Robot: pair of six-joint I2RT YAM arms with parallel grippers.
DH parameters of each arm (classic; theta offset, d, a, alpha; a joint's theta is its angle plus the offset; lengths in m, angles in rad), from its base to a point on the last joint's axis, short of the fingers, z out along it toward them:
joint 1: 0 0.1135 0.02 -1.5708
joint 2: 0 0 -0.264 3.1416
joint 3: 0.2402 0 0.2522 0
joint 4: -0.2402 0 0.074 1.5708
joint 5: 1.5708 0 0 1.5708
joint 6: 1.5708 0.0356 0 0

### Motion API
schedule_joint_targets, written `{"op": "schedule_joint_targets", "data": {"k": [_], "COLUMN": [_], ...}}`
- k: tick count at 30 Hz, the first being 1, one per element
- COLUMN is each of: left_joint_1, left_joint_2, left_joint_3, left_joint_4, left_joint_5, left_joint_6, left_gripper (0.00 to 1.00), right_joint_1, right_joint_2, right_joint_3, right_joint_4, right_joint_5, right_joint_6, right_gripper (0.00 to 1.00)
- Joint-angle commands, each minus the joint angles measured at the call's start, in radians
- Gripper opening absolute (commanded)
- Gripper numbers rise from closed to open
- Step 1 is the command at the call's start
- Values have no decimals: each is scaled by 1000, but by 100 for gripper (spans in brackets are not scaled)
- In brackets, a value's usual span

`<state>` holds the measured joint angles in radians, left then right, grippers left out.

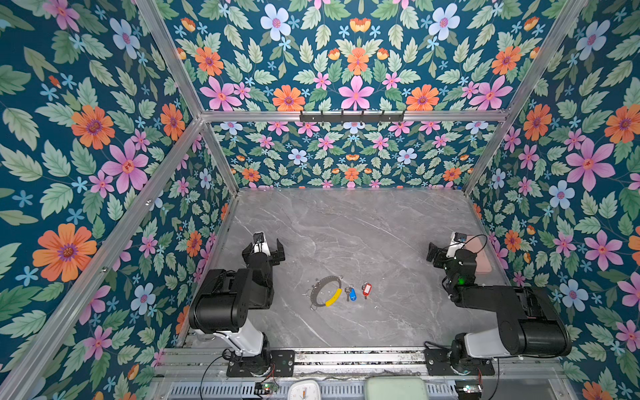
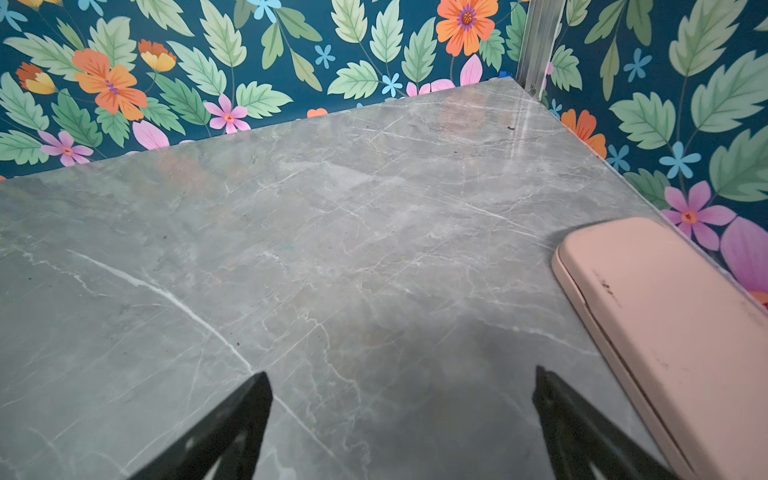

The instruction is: Remove the keys from the keyring

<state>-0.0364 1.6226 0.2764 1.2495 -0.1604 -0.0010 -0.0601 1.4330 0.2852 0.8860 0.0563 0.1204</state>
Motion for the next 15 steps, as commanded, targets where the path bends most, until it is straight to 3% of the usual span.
{"op": "schedule_joint_targets", "data": {"k": [1,15], "left_joint_1": [1,1], "left_joint_2": [-1,-1], "left_joint_3": [1,3], "left_joint_4": [32,30], "left_joint_5": [-2,-2], "left_joint_6": [0,-1], "left_gripper": [100,100], "right_joint_1": [2,2], "right_joint_2": [-1,-2], "right_joint_3": [4,4], "right_joint_4": [27,23], "right_joint_5": [5,7], "right_joint_6": [-9,-9], "right_gripper": [99,99]}}
